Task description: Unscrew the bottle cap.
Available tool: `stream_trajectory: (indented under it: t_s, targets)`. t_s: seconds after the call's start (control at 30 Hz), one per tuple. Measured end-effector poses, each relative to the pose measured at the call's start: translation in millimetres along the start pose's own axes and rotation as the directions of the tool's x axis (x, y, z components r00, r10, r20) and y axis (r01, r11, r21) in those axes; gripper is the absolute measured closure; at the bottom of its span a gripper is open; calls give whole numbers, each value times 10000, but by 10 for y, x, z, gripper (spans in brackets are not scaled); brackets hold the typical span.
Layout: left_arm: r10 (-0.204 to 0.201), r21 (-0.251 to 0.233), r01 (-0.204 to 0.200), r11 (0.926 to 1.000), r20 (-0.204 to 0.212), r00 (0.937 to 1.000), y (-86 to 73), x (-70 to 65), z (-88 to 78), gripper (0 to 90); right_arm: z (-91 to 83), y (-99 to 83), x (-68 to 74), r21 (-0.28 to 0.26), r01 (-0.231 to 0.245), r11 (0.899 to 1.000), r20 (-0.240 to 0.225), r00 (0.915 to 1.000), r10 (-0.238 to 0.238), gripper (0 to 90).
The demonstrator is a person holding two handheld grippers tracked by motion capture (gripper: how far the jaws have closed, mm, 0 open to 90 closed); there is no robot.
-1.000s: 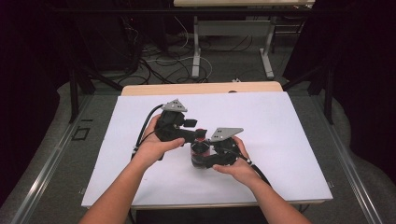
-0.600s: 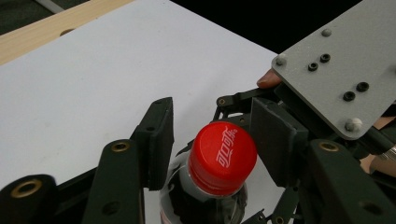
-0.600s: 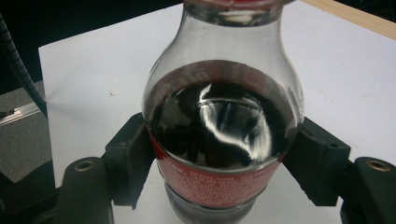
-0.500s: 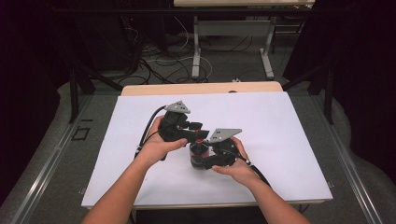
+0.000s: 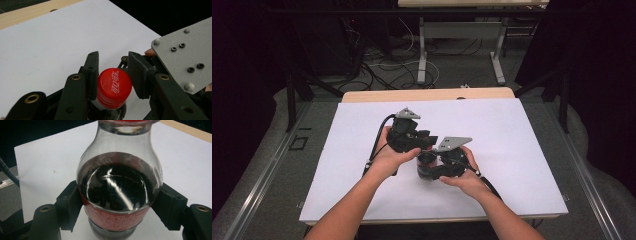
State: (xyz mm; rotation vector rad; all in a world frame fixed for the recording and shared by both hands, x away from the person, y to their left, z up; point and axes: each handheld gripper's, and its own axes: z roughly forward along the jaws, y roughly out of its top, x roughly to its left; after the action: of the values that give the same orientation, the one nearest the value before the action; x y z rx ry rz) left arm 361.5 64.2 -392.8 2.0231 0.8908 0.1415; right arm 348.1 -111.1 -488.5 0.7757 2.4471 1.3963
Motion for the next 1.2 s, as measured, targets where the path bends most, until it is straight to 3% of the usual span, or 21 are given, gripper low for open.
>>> stream_trajectory:
  t_s: [0.1, 0.37, 0.7, 0.73, 0.9, 1.0, 1.17, 1.2]
  targets:
    - [-396, -86, 396, 9992, 66, 9992, 17, 1, -17, 623, -6, 2, -1, 162, -74, 9998, -2, 10000, 74, 297]
    - [-425, -295, 425, 9987, -1, 9991, 65, 24, -59, 625, 16, -9, -1, 54, 53, 10000, 8, 10000, -53, 297]
    - [-1020, -541, 1011, 9934, -145, 9947, 62, 212, -144, 625, -3, -15, -53, 145, -146, 9998, 155, 9998, 144, 297]
    - [-1024, -687, 1011, 9925, -164, 9946, 56, 240, -145, 625, 8, -21, -61, -77, -80, 9999, 237, 9997, 82, 296]
    - [-1433, -796, 1401, 9869, -360, 9890, -12, 361, -183, 625, 6, -32, -101, -226, -159, 9996, 431, 9989, 169, 297]
    - [-1729, -923, 1687, 9813, -392, 9842, -73, 439, -203, 625, -12, -37, -129, 23, -176, 9998, 634, 9978, 174, 297]
    - [-1922, -1022, 1855, 9773, -610, 9795, -200, 570, -262, 626, 17, -38, -179, -58, -227, 9997, 953, 9952, 232, 297]
    - [-2099, -1114, 2023, 9730, -612, 9758, -232, 593, -271, 626, 35, -39, -201, -208, -175, 9996, 1053, 9942, 195, 297]
